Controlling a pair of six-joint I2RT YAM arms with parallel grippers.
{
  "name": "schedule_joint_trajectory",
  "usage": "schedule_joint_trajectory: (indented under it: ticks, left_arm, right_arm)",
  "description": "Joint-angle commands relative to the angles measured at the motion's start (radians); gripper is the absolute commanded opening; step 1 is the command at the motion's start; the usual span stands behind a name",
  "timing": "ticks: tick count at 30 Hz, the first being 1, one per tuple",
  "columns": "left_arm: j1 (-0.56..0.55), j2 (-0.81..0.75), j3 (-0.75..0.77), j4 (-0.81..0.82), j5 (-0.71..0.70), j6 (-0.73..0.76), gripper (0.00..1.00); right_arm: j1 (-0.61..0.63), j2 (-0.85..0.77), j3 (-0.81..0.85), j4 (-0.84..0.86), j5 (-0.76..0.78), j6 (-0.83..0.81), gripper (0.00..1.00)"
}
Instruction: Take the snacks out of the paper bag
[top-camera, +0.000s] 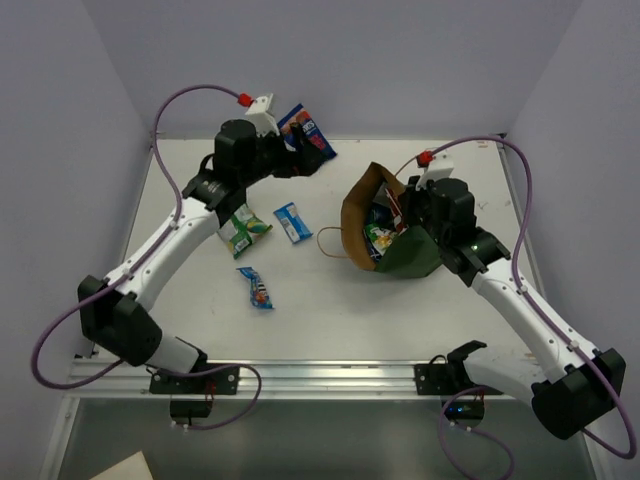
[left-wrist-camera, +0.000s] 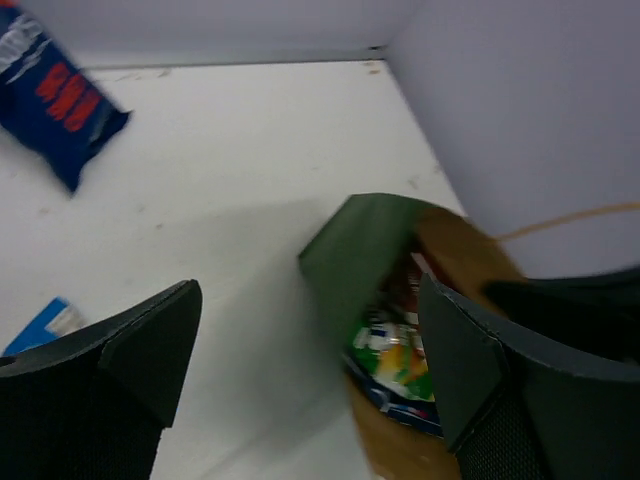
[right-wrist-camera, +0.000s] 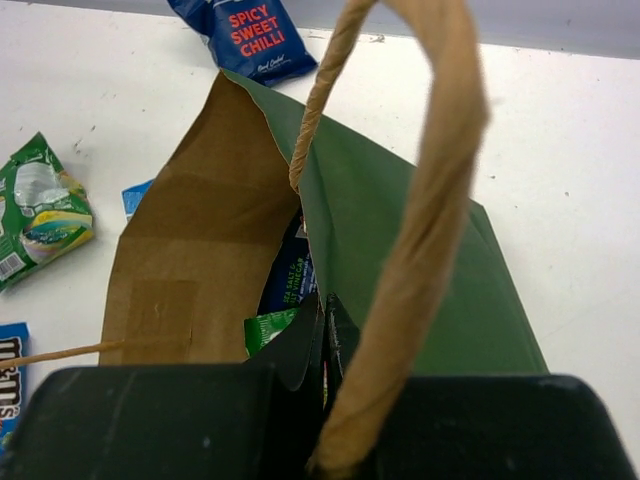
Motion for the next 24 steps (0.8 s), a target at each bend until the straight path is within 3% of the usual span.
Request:
schedule_joint_trajectory:
  ticks: [1, 7, 10, 24]
  left_arm:
    - [-0.195, -0.091, 0.071, -0.112, -0.014, -0.011, 0.94]
    - [-0.408, -0.037, 0.054, -0.143, -0.085, -0.162, 0.83]
    - [-0.450, 0.029, 0.056, -0.161, -0.115, -0.211, 0.79]
    - [-0.466, 0.239, 0.044, -0.151, -0.208, -0.288, 0.70]
  right_arm:
    - [-0.005, -0.025, 0.012, -0.026, -0.008, -0.037, 0.00]
    - [-0.005, -0.034, 0.014, -0.002, -0.013, -0.064, 0.00]
    - [-0.005, -0.034, 0.006, 0.014, -0.028, -0.072, 0.00]
    - [0.003, -0.047, -0.034, 0.014, -0.082, -0.097, 0.00]
